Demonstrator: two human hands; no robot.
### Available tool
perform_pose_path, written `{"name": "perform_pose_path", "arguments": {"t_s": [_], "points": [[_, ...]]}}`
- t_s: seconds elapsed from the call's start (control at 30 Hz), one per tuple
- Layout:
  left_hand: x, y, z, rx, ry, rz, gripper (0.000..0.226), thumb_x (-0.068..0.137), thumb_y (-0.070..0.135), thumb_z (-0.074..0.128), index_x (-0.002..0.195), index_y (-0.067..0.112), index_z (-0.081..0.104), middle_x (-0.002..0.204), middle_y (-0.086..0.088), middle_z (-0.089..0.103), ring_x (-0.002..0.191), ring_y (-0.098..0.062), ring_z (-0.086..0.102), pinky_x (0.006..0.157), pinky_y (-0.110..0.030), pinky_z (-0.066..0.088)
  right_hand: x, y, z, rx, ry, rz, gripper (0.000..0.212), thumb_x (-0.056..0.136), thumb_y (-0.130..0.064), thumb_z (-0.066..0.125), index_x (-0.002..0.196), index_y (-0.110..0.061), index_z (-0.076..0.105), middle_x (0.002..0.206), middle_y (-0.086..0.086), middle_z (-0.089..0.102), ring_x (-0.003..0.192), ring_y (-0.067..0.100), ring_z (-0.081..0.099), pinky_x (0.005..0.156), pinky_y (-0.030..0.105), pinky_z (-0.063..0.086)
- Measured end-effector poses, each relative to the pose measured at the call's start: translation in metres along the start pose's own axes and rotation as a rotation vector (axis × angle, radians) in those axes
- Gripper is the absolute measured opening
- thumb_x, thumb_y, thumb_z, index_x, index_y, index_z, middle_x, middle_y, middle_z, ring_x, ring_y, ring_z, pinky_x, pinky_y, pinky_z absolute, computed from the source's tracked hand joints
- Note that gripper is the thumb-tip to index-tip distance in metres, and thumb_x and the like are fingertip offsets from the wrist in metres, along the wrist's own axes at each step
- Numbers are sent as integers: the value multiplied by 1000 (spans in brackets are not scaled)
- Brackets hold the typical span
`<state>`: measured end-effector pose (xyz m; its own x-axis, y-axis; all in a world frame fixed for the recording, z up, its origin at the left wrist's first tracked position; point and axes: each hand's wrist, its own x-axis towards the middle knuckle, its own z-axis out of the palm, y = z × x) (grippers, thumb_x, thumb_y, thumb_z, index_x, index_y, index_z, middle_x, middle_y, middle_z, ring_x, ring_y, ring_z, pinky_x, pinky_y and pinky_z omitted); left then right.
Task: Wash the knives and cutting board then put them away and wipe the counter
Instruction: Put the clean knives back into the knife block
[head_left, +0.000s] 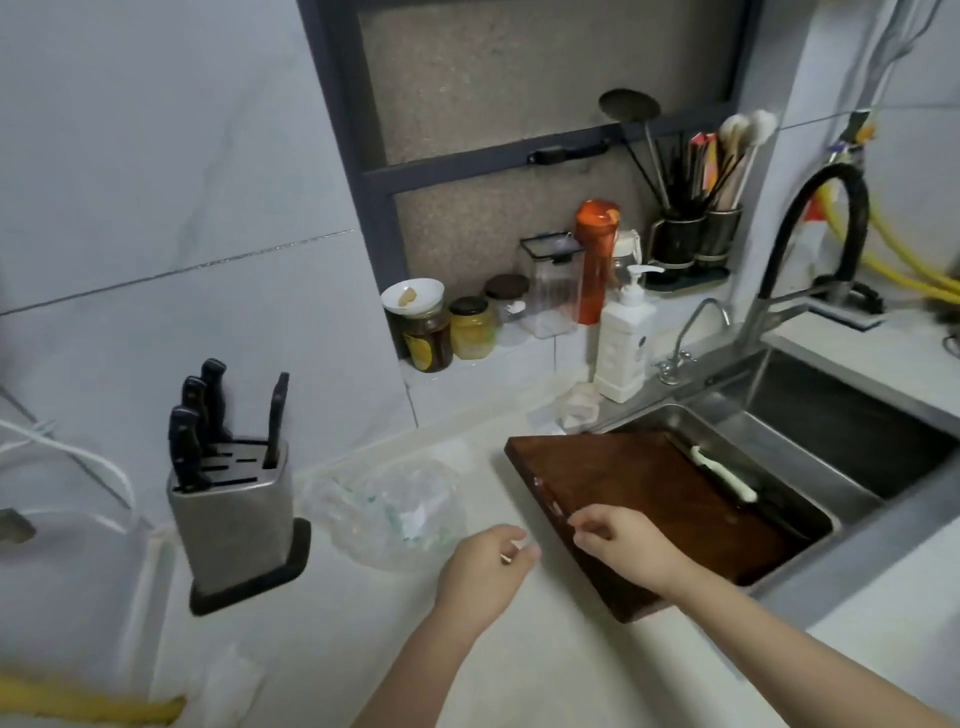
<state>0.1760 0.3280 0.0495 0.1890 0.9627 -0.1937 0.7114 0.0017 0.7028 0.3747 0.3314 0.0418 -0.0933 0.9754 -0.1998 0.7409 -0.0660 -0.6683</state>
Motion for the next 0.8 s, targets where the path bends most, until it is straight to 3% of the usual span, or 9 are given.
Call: {"name": "perform_pose_path", "arguments": {"t_s": [0.47, 0.6, 0.73, 0.8], "points": [[90, 148, 184, -79, -86, -44, 28, 90, 35, 58, 114, 23, 66, 107, 9, 68, 98, -3, 61, 95, -20, 46, 21, 232, -143, 80, 25, 226, 27, 92, -19, 57, 118, -15, 62, 114, 0, 65, 107, 13, 59, 85, 16, 38], [113, 168, 240, -209, -144, -175, 24, 92, 31, 56, 112, 22, 65, 97, 6, 64, 96, -11, 62, 92, -29, 52, 38, 286, -158, 57, 12, 322, 26, 92, -14, 55, 117, -14, 63, 112, 6, 67, 107, 21, 61, 76, 18, 36], [139, 179, 277, -318, -165, -318, 23, 92, 27, 57, 113, 19, 62, 98, 0, 63, 89, -17, 64, 82, -33, 55, 56, 316, -153, -5, -59, 373, 35, 92, -16, 52, 127, -12, 55, 123, 8, 62, 114, 23, 57, 89, 23, 40], [156, 182, 292, -347, -171, -376, 24, 92, 24, 58, 115, 18, 61, 102, -3, 64, 91, -18, 63, 85, -35, 55, 64, 325, -145, -30, -72, 387, 39, 92, -16, 50, 130, -10, 50, 127, 11, 59, 119, 25, 55, 96, 28, 41]]}}
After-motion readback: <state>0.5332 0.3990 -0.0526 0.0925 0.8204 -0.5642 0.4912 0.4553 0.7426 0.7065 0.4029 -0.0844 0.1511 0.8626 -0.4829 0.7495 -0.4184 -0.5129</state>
